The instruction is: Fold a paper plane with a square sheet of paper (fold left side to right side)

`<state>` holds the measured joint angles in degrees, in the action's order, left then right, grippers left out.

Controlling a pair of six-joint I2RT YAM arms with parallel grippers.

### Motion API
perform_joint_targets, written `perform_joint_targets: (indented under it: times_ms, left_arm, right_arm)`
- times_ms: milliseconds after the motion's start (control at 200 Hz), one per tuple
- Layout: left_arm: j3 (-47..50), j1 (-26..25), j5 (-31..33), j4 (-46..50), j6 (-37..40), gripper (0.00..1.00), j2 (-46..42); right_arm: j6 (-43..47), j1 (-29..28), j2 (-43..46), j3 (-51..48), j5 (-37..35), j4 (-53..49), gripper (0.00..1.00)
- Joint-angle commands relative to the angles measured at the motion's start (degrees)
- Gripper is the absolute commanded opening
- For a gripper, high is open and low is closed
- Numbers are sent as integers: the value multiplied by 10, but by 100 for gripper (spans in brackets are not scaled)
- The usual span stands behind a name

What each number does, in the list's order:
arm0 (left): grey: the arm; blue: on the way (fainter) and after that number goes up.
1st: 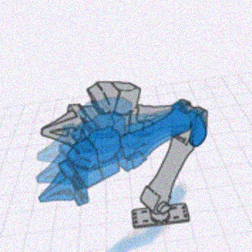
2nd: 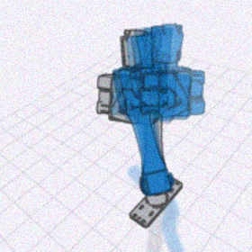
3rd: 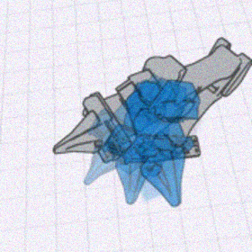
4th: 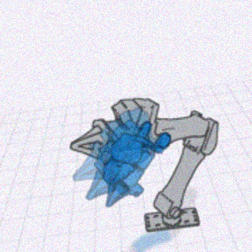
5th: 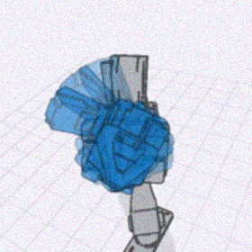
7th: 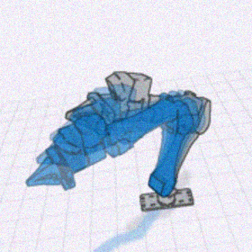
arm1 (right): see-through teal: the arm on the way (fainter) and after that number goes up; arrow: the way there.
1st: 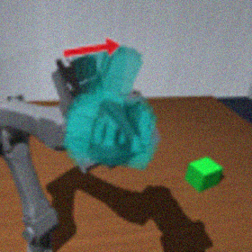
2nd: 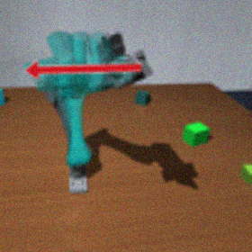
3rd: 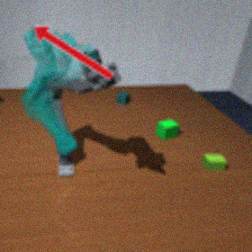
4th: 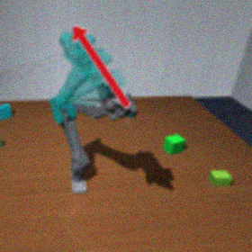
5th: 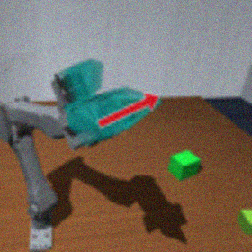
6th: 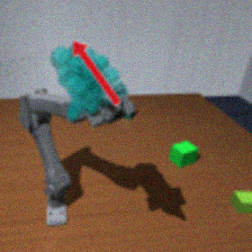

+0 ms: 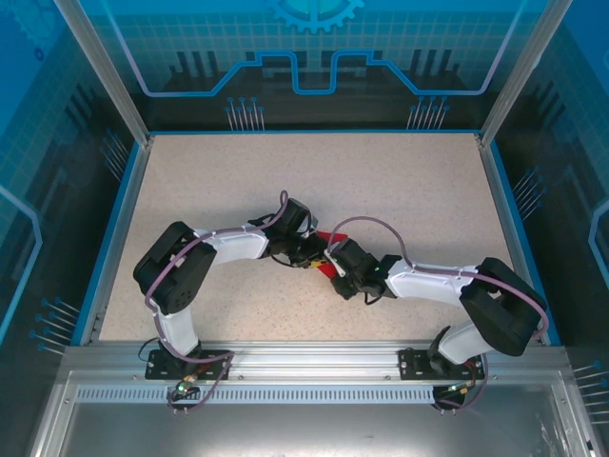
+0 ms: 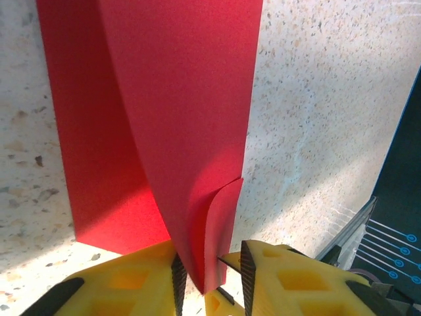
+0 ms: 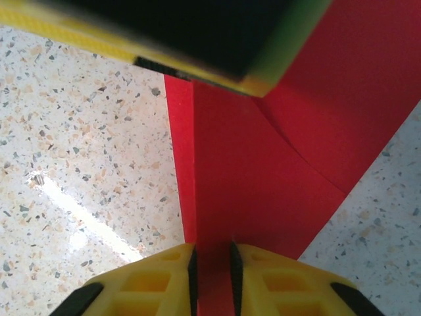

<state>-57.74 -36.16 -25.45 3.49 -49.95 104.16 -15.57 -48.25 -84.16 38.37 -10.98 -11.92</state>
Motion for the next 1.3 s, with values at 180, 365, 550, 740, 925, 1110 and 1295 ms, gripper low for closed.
perform_joint_targets:
  times_ms: [180, 365, 550, 740, 925, 1110, 1295]
  left_arm:
    - [-29, 8, -1, 32, 24, 48, -45]
    - [-23, 32, -1, 43, 35, 57, -77]
    - [7, 59, 10, 45, 41, 62, -122]
    - [56, 68, 13, 34, 35, 53, -142]
    - [80, 50, -9, -6, 21, 38, -112]
    - [68, 22, -17, -37, 9, 34, -69]
    - [46, 2, -15, -42, 4, 31, -32]
  right_arm:
    - [-6, -9, 2, -13, 23, 7, 11]
    - [-10, -6, 7, -19, 41, 13, 9]
    - [-14, 3, 13, -28, 57, 21, 6]
    - [-24, 34, 47, -58, 115, 57, 2]
    - [-30, 81, 79, -90, 198, 90, 1]
    - [-35, 117, 83, -104, 255, 101, 1]
    - [-52, 159, 75, -118, 314, 121, 0]
